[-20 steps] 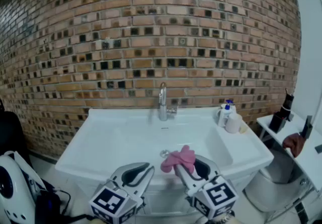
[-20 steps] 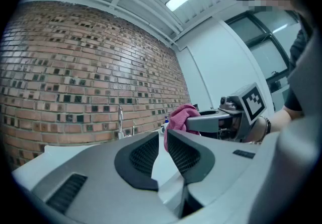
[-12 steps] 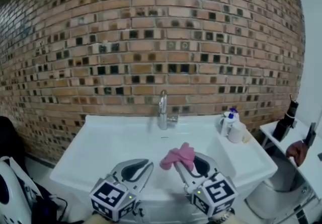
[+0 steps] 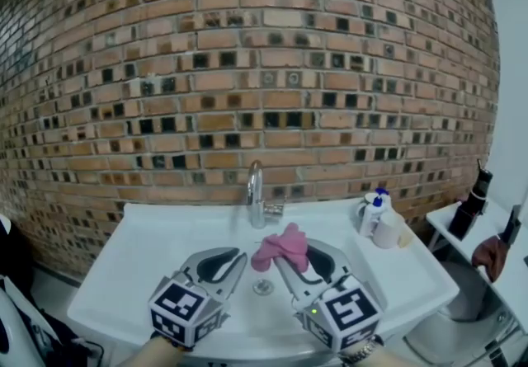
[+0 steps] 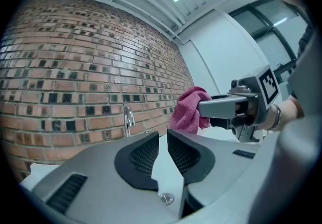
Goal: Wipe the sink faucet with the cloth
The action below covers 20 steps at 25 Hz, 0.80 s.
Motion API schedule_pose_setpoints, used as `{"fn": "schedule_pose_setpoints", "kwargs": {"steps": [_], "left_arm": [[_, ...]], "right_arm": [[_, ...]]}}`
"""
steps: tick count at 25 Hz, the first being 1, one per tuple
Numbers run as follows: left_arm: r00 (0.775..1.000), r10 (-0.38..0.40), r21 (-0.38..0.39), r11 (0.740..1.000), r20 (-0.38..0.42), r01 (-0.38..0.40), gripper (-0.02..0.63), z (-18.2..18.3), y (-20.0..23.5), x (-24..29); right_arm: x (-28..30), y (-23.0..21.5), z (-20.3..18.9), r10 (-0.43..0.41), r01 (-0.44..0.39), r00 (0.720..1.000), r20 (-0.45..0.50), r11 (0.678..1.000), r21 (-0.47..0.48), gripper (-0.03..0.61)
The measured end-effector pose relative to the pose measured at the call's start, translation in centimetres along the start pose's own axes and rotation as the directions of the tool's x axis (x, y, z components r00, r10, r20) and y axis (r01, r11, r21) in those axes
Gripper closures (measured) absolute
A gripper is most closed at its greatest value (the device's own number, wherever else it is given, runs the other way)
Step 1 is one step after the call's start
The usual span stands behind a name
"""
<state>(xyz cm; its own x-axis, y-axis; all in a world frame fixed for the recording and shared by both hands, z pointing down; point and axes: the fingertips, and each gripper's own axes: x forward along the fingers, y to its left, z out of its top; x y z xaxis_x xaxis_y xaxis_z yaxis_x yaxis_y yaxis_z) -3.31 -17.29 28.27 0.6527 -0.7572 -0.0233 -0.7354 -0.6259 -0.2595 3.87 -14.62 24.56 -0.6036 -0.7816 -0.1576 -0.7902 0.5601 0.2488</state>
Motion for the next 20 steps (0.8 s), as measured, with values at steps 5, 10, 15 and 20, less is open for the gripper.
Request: {"fn": "schedule_pose_setpoints", "kwargs": {"steps": [5,10,15,20], "left_arm": [[1.000,0.016,0.015,1.000,-0.013,-0.016,0.555,0.1,2.0,2.4],[0.999,0.040,0.022,0.999,-0.008,-0.040,0.555,-0.1,3.6,3.8],[0.998,0.067,-0.005,0.998,-0.008,-0.067,0.555,-0.3,4.6,4.9],[0.994,0.109,0.007,0.994,0.000,-0.109,0.555,-0.5,6.2,6.0]], "right_arm": [[2.3,-1.1,0.7,0.002,-0.002,1.000,0.001,1.000,-0.031,0.422],[4.4,-1.5,1.2,0.001,0.000,1.000,0.015,0.999,-0.050,0.422],[6.1,-2.2,1.3,-0.024,0.024,1.000,0.003,0.998,-0.063,0.422],[7.8,-2.7,1.8,-0.045,0.044,0.999,-0.002,0.996,-0.082,0.420]]}}
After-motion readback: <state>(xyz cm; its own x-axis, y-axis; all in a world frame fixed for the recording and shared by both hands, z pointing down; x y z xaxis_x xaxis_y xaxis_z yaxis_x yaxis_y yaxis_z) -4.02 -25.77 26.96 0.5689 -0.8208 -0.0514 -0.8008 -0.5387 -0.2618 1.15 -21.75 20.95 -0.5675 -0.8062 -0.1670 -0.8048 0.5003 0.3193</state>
